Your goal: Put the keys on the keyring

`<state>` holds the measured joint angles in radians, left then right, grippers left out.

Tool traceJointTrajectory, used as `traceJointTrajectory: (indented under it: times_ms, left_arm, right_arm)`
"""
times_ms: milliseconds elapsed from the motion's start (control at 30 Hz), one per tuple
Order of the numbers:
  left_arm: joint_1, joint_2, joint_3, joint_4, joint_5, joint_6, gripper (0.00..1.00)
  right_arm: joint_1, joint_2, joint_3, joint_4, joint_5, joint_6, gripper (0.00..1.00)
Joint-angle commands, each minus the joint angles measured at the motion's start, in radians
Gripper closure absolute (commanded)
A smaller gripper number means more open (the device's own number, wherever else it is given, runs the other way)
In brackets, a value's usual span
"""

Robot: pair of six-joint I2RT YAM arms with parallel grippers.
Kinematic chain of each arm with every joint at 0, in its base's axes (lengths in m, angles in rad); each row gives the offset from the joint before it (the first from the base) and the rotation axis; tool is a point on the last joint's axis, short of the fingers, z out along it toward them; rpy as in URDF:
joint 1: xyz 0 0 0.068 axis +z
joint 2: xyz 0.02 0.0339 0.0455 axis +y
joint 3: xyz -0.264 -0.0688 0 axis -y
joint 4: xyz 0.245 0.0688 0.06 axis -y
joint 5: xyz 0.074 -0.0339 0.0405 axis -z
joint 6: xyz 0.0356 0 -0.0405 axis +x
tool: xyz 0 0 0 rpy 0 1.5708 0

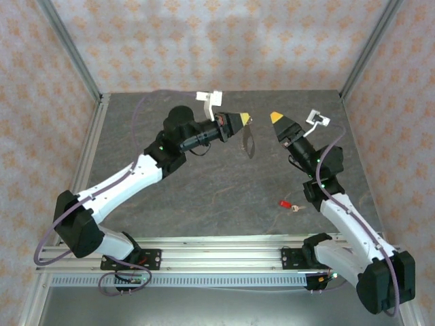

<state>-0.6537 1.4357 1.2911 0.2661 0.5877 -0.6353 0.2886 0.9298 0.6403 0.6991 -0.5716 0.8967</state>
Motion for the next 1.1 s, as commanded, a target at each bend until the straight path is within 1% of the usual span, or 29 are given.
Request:
traceJointTrajectory:
  times_ms: [0,233,333,400,533,833,1067]
  left_arm:
    - [0.031,0.029,0.122,-0.177,0.165,0.182,1.0]
    - [0.071,0.113,0.314,-0.425,0.324,0.345,1.0]
    - [0.073,0.15,0.381,-0.511,0.372,0.396,1.0]
    - [0.073,0.167,0.408,-0.539,0.393,0.413,1.0]
    - [0.074,0.186,0.437,-0.555,0.414,0.421,1.0]
    - [0.073,0.196,0.439,-0.526,0.412,0.4,1.0]
    - [0.074,0.204,0.439,-0.5,0.416,0.378,1.0]
  right_arm:
    - [-0.005,-0.012,0.053,-0.085,-0.13,-0.056,0.69]
    - [-0.005,-0.041,0.12,-0.153,-0.267,-0.134,0.68]
    - [-0.005,-0.036,0.134,-0.146,-0.298,-0.137,0.67]
    - [-0.004,-0.03,0.14,-0.14,-0.307,-0.137,0.66]
    - [-0.005,-0.014,0.137,-0.12,-0.309,-0.13,0.66]
    - [-0.003,-0.004,0.082,-0.079,-0.281,-0.113,0.66]
    - [0.01,0.035,0.054,-0.003,-0.275,-0.078,0.66]
